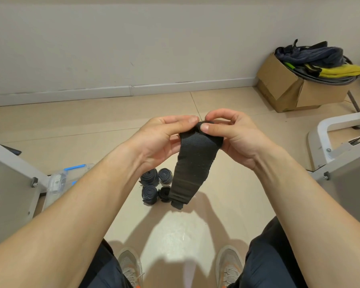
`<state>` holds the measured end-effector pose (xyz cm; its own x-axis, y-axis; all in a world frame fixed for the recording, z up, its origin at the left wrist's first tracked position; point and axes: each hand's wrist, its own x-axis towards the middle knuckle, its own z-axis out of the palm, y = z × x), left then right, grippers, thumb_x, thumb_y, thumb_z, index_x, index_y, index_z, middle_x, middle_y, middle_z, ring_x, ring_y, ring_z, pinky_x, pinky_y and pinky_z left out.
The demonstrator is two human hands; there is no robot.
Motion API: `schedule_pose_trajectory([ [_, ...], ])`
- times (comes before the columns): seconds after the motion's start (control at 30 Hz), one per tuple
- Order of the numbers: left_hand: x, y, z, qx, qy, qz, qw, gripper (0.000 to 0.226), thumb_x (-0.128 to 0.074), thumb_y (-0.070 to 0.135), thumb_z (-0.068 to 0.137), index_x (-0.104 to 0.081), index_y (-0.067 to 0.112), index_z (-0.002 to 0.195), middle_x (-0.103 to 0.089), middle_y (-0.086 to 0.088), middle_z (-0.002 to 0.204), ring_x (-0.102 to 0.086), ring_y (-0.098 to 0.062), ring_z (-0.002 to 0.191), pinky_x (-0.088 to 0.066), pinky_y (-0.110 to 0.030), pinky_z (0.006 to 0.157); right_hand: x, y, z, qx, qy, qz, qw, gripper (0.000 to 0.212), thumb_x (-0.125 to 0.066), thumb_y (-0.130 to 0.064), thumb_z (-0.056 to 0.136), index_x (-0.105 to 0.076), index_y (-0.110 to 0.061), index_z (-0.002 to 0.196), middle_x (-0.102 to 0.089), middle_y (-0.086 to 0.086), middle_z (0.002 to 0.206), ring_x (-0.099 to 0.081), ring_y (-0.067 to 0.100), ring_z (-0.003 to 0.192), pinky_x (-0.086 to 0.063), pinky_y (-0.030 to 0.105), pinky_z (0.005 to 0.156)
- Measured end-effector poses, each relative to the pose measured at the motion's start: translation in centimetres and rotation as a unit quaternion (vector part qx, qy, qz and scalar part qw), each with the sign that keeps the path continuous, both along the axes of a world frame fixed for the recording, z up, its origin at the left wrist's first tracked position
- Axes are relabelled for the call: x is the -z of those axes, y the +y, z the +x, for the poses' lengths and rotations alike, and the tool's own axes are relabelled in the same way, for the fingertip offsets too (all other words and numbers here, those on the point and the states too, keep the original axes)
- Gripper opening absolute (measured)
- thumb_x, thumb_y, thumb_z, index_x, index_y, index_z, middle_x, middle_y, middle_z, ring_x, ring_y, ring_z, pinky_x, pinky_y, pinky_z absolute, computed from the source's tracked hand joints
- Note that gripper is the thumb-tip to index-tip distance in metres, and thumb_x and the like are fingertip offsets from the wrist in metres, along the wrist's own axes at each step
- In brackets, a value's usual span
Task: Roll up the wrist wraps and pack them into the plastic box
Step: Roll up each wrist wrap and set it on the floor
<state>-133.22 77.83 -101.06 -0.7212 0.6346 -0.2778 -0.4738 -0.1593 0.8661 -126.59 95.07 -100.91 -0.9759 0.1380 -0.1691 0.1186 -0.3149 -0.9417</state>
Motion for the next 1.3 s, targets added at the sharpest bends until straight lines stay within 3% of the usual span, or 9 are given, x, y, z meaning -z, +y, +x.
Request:
schedule_pose_trajectory([
  [0.17, 0.7, 0.4, -0.1, -0.035, 0.013, -0.038, 0.999, 0.021, -0.075, 0.008, 0.084, -0.068, 0.007, 0.104, -0.073, -0.005, 0.087, -0.072, -0.018, 0.079, -0.060, -0.025, 0.072, 0.4, -0.5, -0.2, 0.046, 0.010, 0.029, 0.998, 0.027, -0.074, 0.014, 0.076, -0.066, -0.009, 0.087, -0.068, 0.011, 0.080, -0.068, 0.020, 0.069, -0.057, 0.028, 0.067],
  [0.3, 0.5, 0.1, -0.2, 0.034, 0.040, -0.094, 0.994, 0.036, -0.067, 0.025, 0.095, -0.070, 0.002, 0.122, -0.075, -0.012, 0.112, -0.072, -0.021, 0.100, -0.058, -0.030, 0.092, 0.7, -0.5, -0.5, 0.068, 0.018, 0.036, 0.997, 0.030, -0.080, 0.012, 0.072, -0.067, -0.010, 0.089, -0.069, 0.014, 0.087, -0.068, 0.023, 0.077, -0.058, 0.032, 0.074],
  [0.43, 0.4, 0.4, 0.1, 0.014, 0.078, -0.075, 0.994, 0.025, -0.060, 0.018, 0.100, -0.071, 0.002, 0.116, -0.075, -0.009, 0.101, -0.072, -0.017, 0.090, -0.060, -0.026, 0.079, 0.8, -0.8, -0.5, 0.106, 0.024, 0.035, 0.993, 0.036, -0.087, -0.003, 0.062, -0.067, -0.011, 0.091, -0.068, 0.013, 0.089, -0.068, 0.021, 0.076, -0.057, 0.032, 0.071],
  [0.63, 0.1, 0.2, -0.5, -0.060, 0.124, -0.070, 0.988, 0.016, -0.070, 0.002, 0.091, -0.071, 0.010, 0.104, -0.075, -0.005, 0.089, -0.072, -0.016, 0.080, -0.059, -0.025, 0.069, 0.9, -1.9, -0.1, 0.012, -0.010, 0.136, 0.991, 0.027, -0.056, -0.030, 0.104, -0.071, -0.010, 0.115, -0.078, 0.004, 0.096, -0.074, 0.015, 0.086, -0.059, 0.027, 0.068],
  [0.73, 0.1, 0.2, -0.6, -0.083, 0.159, -0.086, 0.980, 0.021, -0.074, -0.002, 0.086, -0.071, 0.018, 0.093, -0.075, 0.004, 0.078, -0.071, -0.011, 0.074, -0.056, -0.022, 0.065, 1.0, -2.3, -0.5, 0.006, 0.008, 0.098, 0.995, 0.036, -0.047, -0.026, 0.108, -0.065, -0.001, 0.126, -0.074, 0.018, 0.117, -0.071, 0.029, 0.111, -0.058, 0.038, 0.093],
  [0.87, 0.3, 0.5, -0.5, -0.097, 0.188, -0.096, 0.973, 0.027, -0.074, -0.010, 0.083, -0.071, 0.016, 0.090, -0.074, 0.002, 0.079, -0.069, -0.010, 0.072, -0.055, -0.019, 0.065, 1.1, -2.5, -0.8, 0.003, 0.008, 0.088, 0.996, 0.052, -0.040, -0.043, 0.108, -0.071, -0.002, 0.116, -0.075, 0.018, 0.113, -0.071, 0.030, 0.110, -0.054, 0.042, 0.101],
  [1.13, 0.7, 1.1, 0.6, -0.109, 0.119, -0.107, 0.981, 0.032, -0.059, -0.015, 0.085, -0.070, 0.015, 0.087, -0.070, -0.009, 0.090, -0.065, -0.025, 0.085, -0.051, -0.035, 0.077, 2.8, -3.3, -1.8, 0.082, -0.003, 0.291, 0.953, 0.017, -0.049, -0.036, 0.106, -0.058, -0.024, 0.096, -0.065, -0.004, 0.095, -0.062, 0.017, 0.095, -0.052, 0.042, 0.092],
  [1.23, 0.9, 1.5, 0.5, -0.107, 0.061, -0.108, 0.987, 0.009, -0.063, 0.016, 0.080, -0.066, 0.016, 0.089, -0.066, -0.008, 0.091, -0.060, -0.027, 0.089, -0.046, -0.037, 0.078, 2.7, -3.8, -1.7, 0.099, 0.008, 0.320, 0.942, 0.015, -0.047, -0.027, 0.108, -0.058, -0.020, 0.100, -0.061, -0.007, 0.090, -0.057, 0.013, 0.090, -0.045, 0.030, 0.079],
  [1.3, 1.5, 1.6, 0.0, -0.102, 0.057, -0.168, 0.979, 0.052, -0.065, 0.056, 0.063, -0.069, 0.019, 0.100, -0.071, -0.005, 0.105, -0.065, -0.026, 0.103, -0.047, -0.042, 0.096, 2.6, -4.2, -1.7, 0.104, 0.018, 0.335, 0.936, 0.015, -0.045, -0.025, 0.109, -0.057, -0.017, 0.104, -0.060, -0.007, 0.092, -0.056, 0.014, 0.091, -0.043, 0.030, 0.081],
])
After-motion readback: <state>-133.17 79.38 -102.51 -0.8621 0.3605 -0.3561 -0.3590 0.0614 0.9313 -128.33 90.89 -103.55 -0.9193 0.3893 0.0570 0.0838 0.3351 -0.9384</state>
